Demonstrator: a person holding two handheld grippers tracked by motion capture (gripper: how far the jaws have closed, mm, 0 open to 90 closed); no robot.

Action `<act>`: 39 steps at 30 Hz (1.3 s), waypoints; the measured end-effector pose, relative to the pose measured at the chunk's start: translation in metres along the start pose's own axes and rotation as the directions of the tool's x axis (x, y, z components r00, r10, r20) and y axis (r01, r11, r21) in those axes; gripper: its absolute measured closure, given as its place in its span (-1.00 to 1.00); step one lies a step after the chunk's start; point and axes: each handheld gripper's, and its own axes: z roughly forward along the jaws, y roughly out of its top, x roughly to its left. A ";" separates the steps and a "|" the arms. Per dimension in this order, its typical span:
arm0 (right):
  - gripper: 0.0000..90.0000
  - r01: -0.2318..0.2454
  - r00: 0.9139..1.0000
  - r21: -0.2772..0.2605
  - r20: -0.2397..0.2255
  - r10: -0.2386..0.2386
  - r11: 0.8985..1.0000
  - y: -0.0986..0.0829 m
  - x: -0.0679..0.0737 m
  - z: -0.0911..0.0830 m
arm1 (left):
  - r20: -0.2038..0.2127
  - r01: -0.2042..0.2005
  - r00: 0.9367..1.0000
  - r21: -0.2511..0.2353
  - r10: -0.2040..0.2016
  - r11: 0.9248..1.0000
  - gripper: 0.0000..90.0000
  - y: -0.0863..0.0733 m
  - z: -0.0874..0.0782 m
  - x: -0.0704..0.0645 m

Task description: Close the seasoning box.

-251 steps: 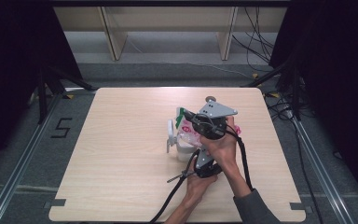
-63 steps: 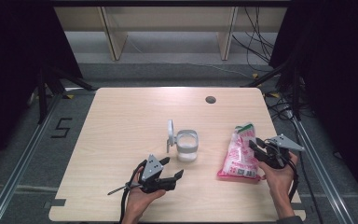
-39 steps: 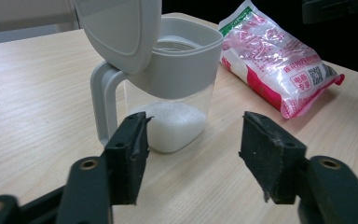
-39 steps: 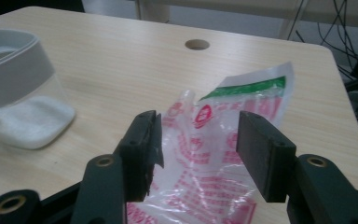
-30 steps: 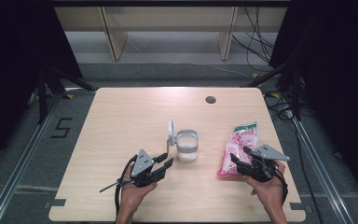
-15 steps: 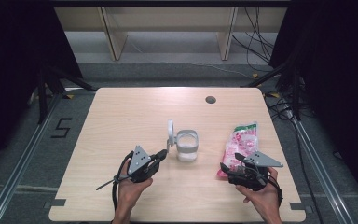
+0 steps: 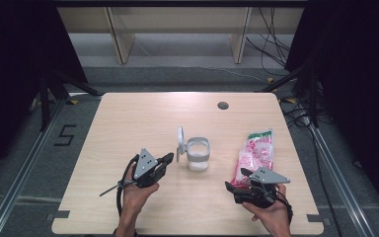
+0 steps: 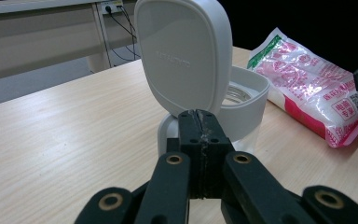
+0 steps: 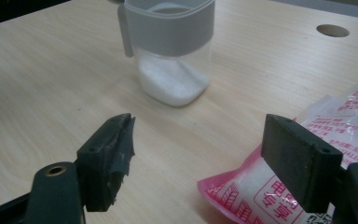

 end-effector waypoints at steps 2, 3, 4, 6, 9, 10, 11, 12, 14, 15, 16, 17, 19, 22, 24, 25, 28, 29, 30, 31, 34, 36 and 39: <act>-0.40 0.008 1.000 0.010 -0.005 -0.008 1.000 -0.001 0.002 0.001 | -0.002 0.001 1.000 -0.001 -0.001 1.000 0.98 0.001 0.001 0.001; -0.40 0.009 1.000 0.010 0.001 -0.009 1.000 -0.001 0.003 0.001 | -0.003 0.000 1.000 0.005 0.000 1.000 0.98 0.001 0.001 0.002; -0.40 0.009 1.000 0.007 -0.008 -0.009 1.000 -0.002 0.004 0.002 | -0.006 -0.001 1.000 0.003 0.001 1.000 0.98 0.002 0.002 0.004; -0.40 0.018 1.000 0.017 -0.006 -0.018 1.000 -0.001 0.005 0.001 | -0.005 0.005 1.000 0.001 -0.005 1.000 0.98 0.003 0.002 0.004; -0.39 0.031 0.999 0.004 -0.008 -0.031 1.000 -0.001 0.008 0.001 | 0.007 0.012 1.000 0.004 -0.012 1.000 0.98 0.007 0.004 0.007; -0.39 0.027 0.999 0.014 -0.021 -0.027 1.000 -0.001 0.009 0.001 | -0.002 0.012 1.000 0.002 -0.012 1.000 0.98 0.008 0.005 0.007; -0.39 0.032 0.999 0.003 -0.020 -0.032 0.999 -0.002 0.009 0.002 | -0.005 -0.008 1.000 0.005 0.008 1.000 0.98 0.009 0.005 0.009; -0.39 0.014 1.000 0.017 -0.013 -0.014 1.000 -0.002 0.011 0.001 | 0.002 -0.024 1.000 -0.001 0.024 1.000 0.98 0.010 0.006 0.010; -0.38 0.012 1.000 0.019 -0.021 -0.011 1.000 -0.003 0.011 0.002 | -0.006 -0.014 1.000 -0.001 0.014 1.000 0.98 0.010 0.006 0.010; -0.38 0.029 0.999 0.028 -0.025 -0.028 0.999 -0.003 0.010 0.003 | -0.003 -0.003 1.000 -0.003 0.003 1.000 0.98 0.011 0.007 0.009; -0.38 -0.006 1.000 0.035 -0.015 0.006 0.999 -0.003 0.013 0.002 | -0.002 -0.002 1.000 0.005 0.002 1.000 0.98 0.012 0.008 0.008; -0.37 0.040 0.999 0.017 -0.010 -0.040 0.999 -0.003 0.009 0.004 | 0.000 -0.008 1.000 0.008 0.008 1.000 0.98 0.012 0.009 0.008; -0.37 0.011 1.000 0.037 -0.018 -0.010 0.999 -0.004 0.012 0.003 | 0.007 -0.003 1.000 0.004 0.003 1.000 0.98 0.013 0.010 0.007; -0.37 0.022 1.000 0.034 -0.023 -0.021 0.999 -0.004 0.012 0.004 | 0.011 -0.017 1.000 0.008 0.017 1.000 0.98 0.017 0.015 0.005; -0.37 0.044 0.998 0.026 -0.041 -0.043 0.999 -0.003 0.011 0.004 | 0.017 -0.016 1.000 0.006 0.016 1.000 0.98 0.019 0.017 0.003; -0.37 0.029 0.999 0.025 -0.020 -0.029 0.999 -0.003 0.013 0.004 | 0.017 -0.025 1.000 0.007 0.025 1.000 0.98 0.020 0.017 0.003; -0.36 0.046 0.999 0.031 -0.025 -0.046 0.998 -0.003 0.012 0.004 | 0.014 -0.031 0.999 0.008 0.031 0.999 0.98 0.022 0.018 0.004; -0.36 0.046 0.999 0.031 -0.025 -0.046 0.998 -0.003 0.012 0.004 | 0.014 -0.031 0.999 0.008 0.031 0.999 0.98 0.022 0.018 0.004; -0.36 0.041 0.999 0.033 -0.026 -0.040 0.999 -0.003 0.012 0.004 | 0.015 -0.021 1.000 0.010 0.021 1.000 0.98 0.022 0.019 0.003; -0.36 0.052 0.998 0.024 -0.021 -0.051 0.998 -0.004 0.012 0.005 | 0.021 -0.034 0.999 0.006 0.034 0.999 0.98 0.023 0.021 0.004; -0.36 0.050 0.998 0.030 -0.024 -0.049 0.998 -0.004 0.012 0.004 | 0.019 -0.051 0.999 0.019 0.050 0.999 0.98 0.026 0.022 0.003; -0.36 0.045 0.999 0.027 -0.023 -0.044 0.999 -0.004 0.012 0.005 | 0.022 -0.075 0.997 0.008 0.075 0.997 0.98 0.027 0.023 0.004; -0.36 0.049 0.998 0.027 -0.027 -0.049 0.998 -0.004 0.012 0.005 | 0.023 -0.081 0.996 0.010 0.081 0.997 0.98 0.028 0.024 0.002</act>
